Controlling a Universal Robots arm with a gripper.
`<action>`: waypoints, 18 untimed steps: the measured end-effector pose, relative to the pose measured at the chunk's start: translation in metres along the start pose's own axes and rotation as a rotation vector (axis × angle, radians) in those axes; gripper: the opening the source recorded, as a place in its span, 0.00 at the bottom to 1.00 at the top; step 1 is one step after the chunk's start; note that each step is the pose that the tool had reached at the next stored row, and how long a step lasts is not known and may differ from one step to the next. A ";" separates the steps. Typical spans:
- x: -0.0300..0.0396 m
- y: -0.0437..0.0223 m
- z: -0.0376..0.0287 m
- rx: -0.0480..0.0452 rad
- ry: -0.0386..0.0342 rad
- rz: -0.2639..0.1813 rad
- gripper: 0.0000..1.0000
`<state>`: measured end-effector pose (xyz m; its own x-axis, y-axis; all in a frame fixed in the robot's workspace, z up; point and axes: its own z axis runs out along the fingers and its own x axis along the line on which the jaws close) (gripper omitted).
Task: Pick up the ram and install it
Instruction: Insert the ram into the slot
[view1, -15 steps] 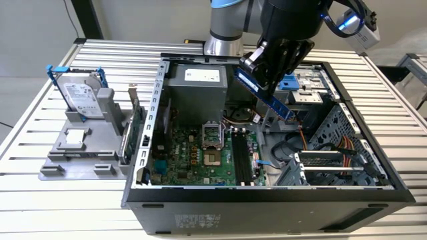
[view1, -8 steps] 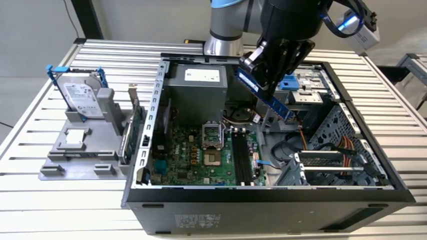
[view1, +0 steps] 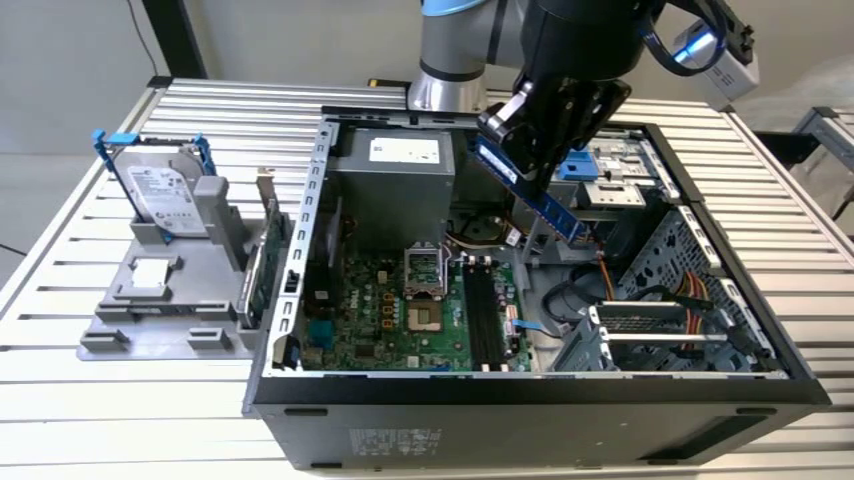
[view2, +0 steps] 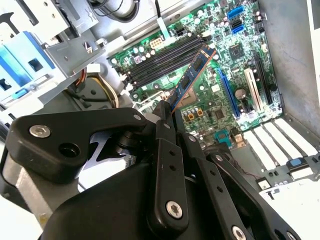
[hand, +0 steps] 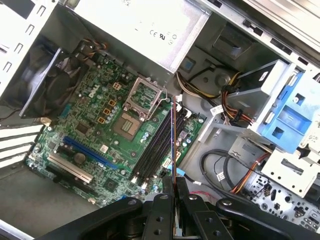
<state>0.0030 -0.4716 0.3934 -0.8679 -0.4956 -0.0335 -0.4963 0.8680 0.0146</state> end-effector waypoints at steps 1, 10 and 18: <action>0.0000 0.0000 0.0000 0.0000 0.0000 0.002 0.00; 0.0000 0.0000 0.0000 0.0004 -0.0002 0.012 0.00; -0.0001 0.0000 0.0001 0.0006 -0.0003 0.018 0.00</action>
<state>0.0031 -0.4716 0.3934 -0.8769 -0.4796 -0.0335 -0.4802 0.8770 0.0146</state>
